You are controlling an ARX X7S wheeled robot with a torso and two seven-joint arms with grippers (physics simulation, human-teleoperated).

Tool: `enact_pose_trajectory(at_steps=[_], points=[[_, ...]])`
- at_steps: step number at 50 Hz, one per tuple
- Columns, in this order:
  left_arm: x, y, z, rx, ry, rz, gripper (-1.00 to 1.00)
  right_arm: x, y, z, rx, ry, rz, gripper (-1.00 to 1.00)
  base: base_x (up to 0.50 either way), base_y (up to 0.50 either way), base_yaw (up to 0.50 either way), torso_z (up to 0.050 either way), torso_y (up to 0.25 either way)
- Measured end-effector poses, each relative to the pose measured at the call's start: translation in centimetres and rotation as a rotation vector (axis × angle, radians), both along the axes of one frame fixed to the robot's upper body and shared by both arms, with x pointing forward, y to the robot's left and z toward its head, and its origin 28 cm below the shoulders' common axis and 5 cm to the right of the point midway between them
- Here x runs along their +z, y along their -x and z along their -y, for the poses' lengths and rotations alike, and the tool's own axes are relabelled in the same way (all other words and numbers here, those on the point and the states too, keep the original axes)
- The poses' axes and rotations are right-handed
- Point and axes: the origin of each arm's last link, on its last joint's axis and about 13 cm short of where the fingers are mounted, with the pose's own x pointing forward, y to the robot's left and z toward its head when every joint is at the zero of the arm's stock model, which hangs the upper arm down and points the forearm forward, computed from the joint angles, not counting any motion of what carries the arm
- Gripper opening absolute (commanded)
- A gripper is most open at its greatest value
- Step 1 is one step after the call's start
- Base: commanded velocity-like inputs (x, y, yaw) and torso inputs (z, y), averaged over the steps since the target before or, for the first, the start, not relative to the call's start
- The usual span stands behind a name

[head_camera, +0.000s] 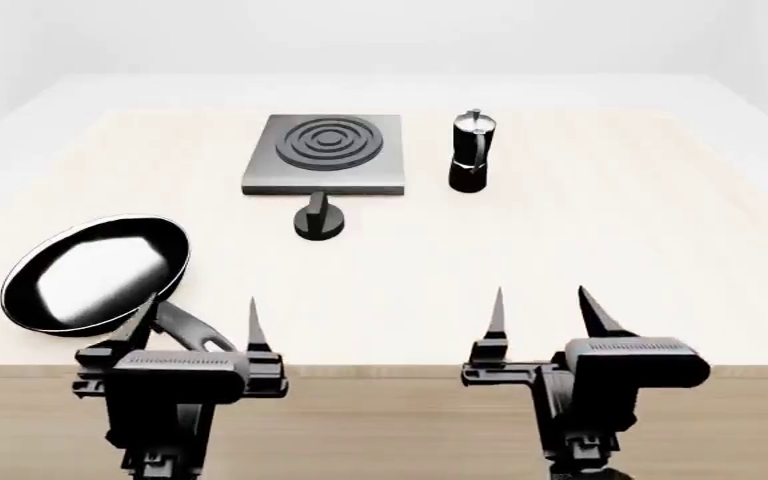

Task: Turn on the stove and put the moka pot on it.

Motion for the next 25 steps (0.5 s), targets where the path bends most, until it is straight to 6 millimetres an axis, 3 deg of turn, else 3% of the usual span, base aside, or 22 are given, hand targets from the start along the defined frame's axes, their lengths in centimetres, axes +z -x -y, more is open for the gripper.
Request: enact_pose_trajectory(at_steps=[13,25], points=[[7.5,1.7,-0.4,0.020,-0.089,0.220,1.00,8.0,0.5,0.4,0.008,0.005,0.225,1.00,0.00,0.00,0.00,0.000,0.000],[10.0,3.2,-0.2,0.006,-0.105,0.330,1.00,10.7,1.6,0.5,0.017,-0.007,0.311,1.00,0.00,0.00,0.00,0.045,0.000]])
